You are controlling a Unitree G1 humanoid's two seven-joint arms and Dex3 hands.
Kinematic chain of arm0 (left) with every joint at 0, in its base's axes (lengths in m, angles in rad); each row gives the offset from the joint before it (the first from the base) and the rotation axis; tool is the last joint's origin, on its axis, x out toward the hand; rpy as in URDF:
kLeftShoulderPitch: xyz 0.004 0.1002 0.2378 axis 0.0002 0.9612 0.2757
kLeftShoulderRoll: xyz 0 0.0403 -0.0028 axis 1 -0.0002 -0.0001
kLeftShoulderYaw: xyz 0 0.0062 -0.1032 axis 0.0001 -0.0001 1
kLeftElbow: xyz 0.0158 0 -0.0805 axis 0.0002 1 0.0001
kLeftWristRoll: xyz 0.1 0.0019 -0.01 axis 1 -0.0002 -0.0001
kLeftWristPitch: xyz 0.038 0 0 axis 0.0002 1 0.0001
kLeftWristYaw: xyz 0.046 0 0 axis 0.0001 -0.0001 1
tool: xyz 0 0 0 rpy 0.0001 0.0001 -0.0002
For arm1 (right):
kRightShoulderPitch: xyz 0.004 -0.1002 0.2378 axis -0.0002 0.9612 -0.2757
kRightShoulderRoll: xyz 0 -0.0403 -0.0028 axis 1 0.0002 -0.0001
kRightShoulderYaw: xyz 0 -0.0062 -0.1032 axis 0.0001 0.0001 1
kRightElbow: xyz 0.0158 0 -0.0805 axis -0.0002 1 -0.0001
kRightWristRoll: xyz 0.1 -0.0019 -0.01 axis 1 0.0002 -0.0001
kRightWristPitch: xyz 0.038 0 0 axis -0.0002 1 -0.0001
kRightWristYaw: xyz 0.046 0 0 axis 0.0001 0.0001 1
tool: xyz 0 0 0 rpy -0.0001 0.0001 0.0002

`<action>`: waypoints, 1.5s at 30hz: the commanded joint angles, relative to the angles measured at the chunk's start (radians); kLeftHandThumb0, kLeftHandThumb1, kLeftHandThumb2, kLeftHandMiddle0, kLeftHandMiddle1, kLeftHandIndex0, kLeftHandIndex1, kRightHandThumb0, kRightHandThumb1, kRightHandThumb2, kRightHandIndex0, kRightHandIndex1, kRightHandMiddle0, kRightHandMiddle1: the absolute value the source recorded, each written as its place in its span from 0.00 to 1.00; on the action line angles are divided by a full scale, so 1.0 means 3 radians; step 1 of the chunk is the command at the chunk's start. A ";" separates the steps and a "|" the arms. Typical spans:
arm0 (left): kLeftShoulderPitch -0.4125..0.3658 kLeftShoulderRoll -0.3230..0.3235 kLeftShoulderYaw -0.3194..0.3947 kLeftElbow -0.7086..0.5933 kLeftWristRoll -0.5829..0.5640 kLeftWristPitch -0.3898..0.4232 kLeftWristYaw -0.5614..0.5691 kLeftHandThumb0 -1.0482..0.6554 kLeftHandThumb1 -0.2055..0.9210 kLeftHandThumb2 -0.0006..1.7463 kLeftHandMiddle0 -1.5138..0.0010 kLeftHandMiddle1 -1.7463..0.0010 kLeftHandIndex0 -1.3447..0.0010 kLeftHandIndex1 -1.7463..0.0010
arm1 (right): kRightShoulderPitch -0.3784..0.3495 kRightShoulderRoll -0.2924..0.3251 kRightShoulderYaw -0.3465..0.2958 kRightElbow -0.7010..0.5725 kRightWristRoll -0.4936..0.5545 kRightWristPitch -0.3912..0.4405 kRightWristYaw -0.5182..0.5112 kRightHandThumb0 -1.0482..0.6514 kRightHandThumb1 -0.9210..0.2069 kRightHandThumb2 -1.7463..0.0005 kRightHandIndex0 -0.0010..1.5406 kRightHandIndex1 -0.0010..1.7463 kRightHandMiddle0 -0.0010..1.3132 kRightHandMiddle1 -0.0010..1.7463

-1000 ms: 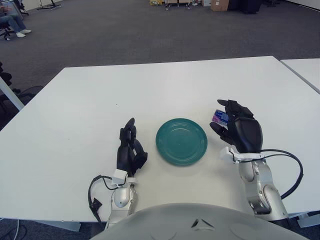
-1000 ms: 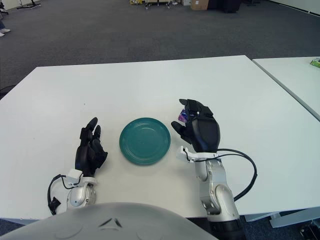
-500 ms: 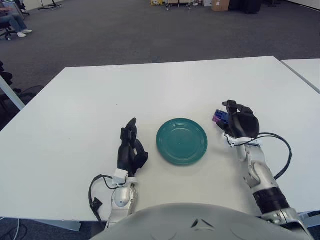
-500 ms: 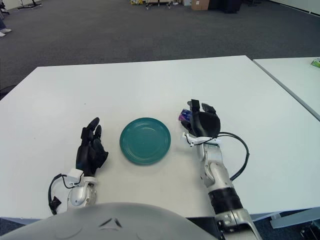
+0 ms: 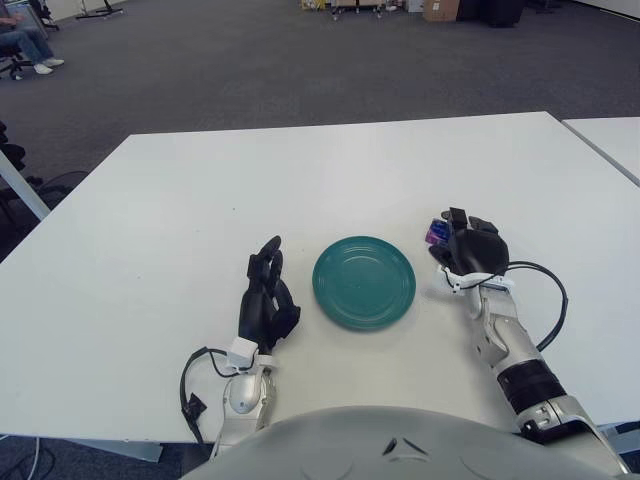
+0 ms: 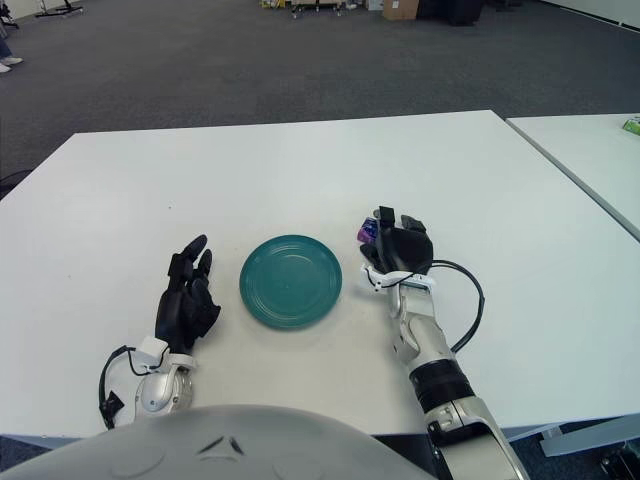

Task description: Put the gum into the plate.

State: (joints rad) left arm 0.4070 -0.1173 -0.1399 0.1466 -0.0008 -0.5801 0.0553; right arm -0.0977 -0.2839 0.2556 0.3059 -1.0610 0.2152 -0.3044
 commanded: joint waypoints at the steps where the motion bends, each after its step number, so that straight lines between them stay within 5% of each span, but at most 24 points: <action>1: -0.0094 -0.0130 0.0045 0.0500 -0.0160 -0.0047 -0.0049 0.02 1.00 0.52 0.83 1.00 1.00 0.60 | -0.0128 -0.0001 0.0063 0.0266 0.0106 0.0071 0.0022 0.19 0.00 0.74 0.23 0.01 0.00 0.42; 19: -0.0151 -0.0197 0.0074 0.0600 -0.0219 -0.0109 -0.0154 0.04 1.00 0.52 0.83 1.00 1.00 0.61 | -0.0383 -0.0133 0.0283 0.0731 0.0351 0.0041 0.0316 0.17 0.00 0.69 0.23 0.00 0.00 0.37; 31: -0.0172 -0.0281 0.0036 0.0512 -0.0375 -0.0009 -0.0274 0.03 1.00 0.51 0.83 1.00 1.00 0.60 | -0.0414 -0.0599 0.0424 0.0468 0.0473 0.0082 0.1441 0.17 0.00 0.66 0.33 0.05 0.00 0.36; 38: -0.0166 -0.0261 -0.0023 0.0397 -0.0506 0.0124 -0.0427 0.03 1.00 0.52 0.83 1.00 1.00 0.59 | -0.0510 -0.0665 0.0382 0.0536 0.0665 0.0283 0.2013 0.18 0.00 0.66 0.36 0.07 0.00 0.35; 41: -0.0179 -0.0241 -0.0034 0.0360 -0.0628 0.0178 -0.0568 0.03 1.00 0.53 0.84 1.00 1.00 0.61 | -0.0514 -0.0686 0.0352 0.0523 0.0770 0.0345 0.2203 0.19 0.00 0.66 0.29 0.27 0.00 0.34; 45: -0.0189 -0.0231 -0.0035 0.0355 -0.0719 0.0185 -0.0712 0.03 1.00 0.53 0.85 1.00 1.00 0.63 | -0.0473 -0.0702 0.0307 0.0448 0.0914 0.0390 0.2389 0.19 0.00 0.67 0.22 0.42 0.00 0.37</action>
State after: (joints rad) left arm 0.3944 -0.1202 -0.1337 0.1349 -0.1469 -0.5285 -0.1136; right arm -0.3133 -0.4797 0.3505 0.3843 -0.8617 0.2579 0.2584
